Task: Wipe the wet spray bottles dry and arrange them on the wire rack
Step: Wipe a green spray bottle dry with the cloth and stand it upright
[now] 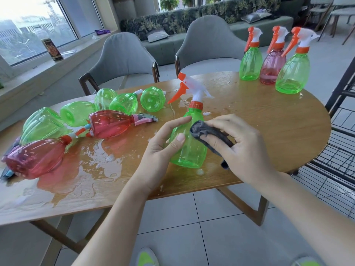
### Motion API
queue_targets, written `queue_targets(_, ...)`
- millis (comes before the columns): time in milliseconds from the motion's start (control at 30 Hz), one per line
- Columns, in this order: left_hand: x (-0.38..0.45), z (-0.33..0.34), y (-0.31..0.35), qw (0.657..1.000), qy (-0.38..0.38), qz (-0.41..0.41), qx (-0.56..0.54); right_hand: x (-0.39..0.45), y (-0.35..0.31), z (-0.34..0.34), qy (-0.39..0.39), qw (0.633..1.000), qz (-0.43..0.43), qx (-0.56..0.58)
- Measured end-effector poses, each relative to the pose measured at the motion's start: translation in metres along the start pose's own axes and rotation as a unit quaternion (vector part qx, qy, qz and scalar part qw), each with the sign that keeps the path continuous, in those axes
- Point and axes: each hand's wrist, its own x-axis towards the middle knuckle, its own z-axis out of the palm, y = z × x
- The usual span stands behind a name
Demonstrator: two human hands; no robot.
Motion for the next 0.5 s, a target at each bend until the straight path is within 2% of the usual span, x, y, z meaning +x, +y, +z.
queue_targets(67,0.001,-0.004,-0.001,1.000,-0.010,-0.008,0.014,0.005,0.004,0.000,0.010,1.000,0.029,0.003)
queue_targets(167,0.002,-0.005,0.000,0.999,-0.015,-0.028,-0.001,0.003,0.005,0.002,0.007,1.000,0.017,0.013)
queue_targets(400,0.005,-0.001,0.002,0.998,0.030,-0.060,-0.012,-0.022,-0.001,0.013,-0.095,0.989,-0.116,0.006)
queue_targets(500,0.003,-0.001,0.004,0.998,0.023,-0.060,-0.018,-0.024,-0.004,0.010,-0.117,0.978,-0.172,-0.028)
